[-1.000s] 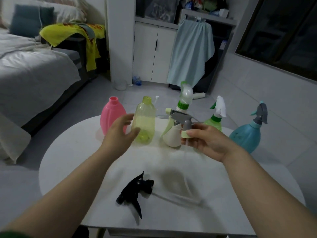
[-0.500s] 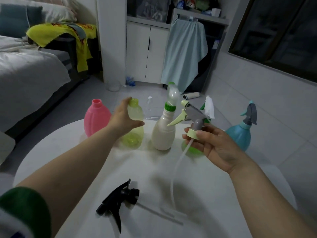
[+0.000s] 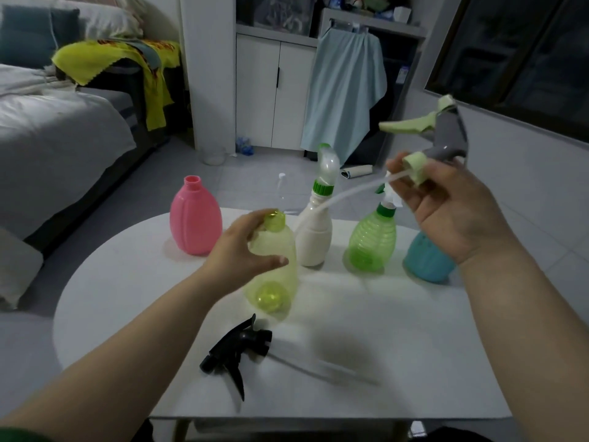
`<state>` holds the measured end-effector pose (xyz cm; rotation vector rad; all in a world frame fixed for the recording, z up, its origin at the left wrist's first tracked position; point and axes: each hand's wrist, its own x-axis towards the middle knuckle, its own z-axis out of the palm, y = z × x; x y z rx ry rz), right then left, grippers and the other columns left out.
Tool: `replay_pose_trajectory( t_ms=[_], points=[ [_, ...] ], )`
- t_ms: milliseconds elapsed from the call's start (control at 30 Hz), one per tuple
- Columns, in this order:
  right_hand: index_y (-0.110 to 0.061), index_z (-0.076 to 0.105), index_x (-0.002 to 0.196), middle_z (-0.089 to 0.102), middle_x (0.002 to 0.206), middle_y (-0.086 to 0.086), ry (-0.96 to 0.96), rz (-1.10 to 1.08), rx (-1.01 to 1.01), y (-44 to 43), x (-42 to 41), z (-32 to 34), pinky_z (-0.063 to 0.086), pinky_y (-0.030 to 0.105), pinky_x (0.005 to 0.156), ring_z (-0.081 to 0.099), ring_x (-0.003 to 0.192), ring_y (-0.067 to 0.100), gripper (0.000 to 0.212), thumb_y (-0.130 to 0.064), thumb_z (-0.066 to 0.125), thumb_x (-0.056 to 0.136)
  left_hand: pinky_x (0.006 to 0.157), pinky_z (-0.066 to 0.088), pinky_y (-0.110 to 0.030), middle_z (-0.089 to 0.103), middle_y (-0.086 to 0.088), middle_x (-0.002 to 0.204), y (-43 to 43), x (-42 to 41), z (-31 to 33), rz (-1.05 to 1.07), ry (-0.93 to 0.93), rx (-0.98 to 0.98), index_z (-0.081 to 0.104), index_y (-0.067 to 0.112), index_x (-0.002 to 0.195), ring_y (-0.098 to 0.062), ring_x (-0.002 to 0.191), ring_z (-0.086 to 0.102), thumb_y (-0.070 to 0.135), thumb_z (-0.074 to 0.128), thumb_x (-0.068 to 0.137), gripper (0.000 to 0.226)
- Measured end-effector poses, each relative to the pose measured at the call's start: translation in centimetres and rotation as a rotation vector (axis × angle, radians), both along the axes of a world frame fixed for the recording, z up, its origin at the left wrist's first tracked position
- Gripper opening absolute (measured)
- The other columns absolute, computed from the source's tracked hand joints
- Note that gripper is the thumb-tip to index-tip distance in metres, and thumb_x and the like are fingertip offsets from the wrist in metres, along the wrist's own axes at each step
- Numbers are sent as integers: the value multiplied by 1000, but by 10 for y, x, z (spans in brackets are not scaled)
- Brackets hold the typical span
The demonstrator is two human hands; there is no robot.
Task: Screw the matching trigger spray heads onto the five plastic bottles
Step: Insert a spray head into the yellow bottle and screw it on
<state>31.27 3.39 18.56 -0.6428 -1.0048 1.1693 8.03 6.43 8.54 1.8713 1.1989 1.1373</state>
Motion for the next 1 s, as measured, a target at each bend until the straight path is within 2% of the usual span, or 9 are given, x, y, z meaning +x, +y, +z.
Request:
replay_pose_trajectory(
  t_ms=[67,133,233,333,400,533,767,867,1000],
  points=[
    [-10,54,82,73,66,-2,1,-10,30,-2,-6,7,55,22,67,69,74,12,17,-2,39,86,88,35,-16,49,12,107,-10,-2,-4,-20,-21,-24,44,25,121,-7,104,47,11,78,59,73],
    [-10,55,82,72,66,-2,-7,-28,46,-3,-13,11,56,23,69,69,74,13,17,-2,40,87,91,35,-20,50,11,110,-14,-3,-7,-24,-53,-41,42,24,122,-8,106,48,9,79,57,76],
    [-9,56,81,72,65,-2,-5,-55,52,-5,-18,18,56,24,72,69,73,13,16,-2,43,86,86,35,-8,52,15,106,-15,-3,-11,-42,-71,-44,44,21,118,-6,104,50,9,79,57,71],
    [-10,55,80,71,64,-2,0,-77,61,-5,-19,25,56,25,76,68,72,13,16,-1,43,86,75,34,1,49,26,96,-15,-3,-16,-36,-111,-63,44,30,106,6,93,49,9,79,58,63],
    [-11,55,79,71,64,-2,-14,-85,61,-6,-20,27,55,27,79,68,72,13,16,-1,43,86,77,34,-1,49,27,96,-16,-4,-21,-39,-143,-69,42,39,98,10,92,48,10,79,58,62],
    [-11,54,79,71,60,-3,-55,-114,48,-5,-22,27,55,28,79,68,70,12,16,-1,43,86,84,35,-11,51,24,98,-15,-4,-26,-42,-172,-71,42,44,95,0,97,51,11,79,58,62],
    [-10,54,78,70,61,-2,-11,-110,59,-4,-18,30,56,26,74,68,71,13,16,-2,43,87,82,38,-4,52,23,100,-13,-5,-27,-61,-178,-63,42,42,98,3,98,51,12,79,59,62],
    [-14,54,80,71,61,-5,-110,-117,54,-1,-23,26,56,25,76,68,71,11,17,-2,44,86,86,36,-12,53,20,101,-13,-6,-28,-61,-188,-50,42,42,98,-4,101,52,11,78,59,62],
    [-16,55,81,64,78,-1,-307,-129,8,6,-36,10,55,21,73,63,77,12,16,0,55,79,83,37,-6,51,25,100,-13,-5,-28,-66,-190,-45,41,47,95,6,98,50,12,79,59,62]
  ],
)
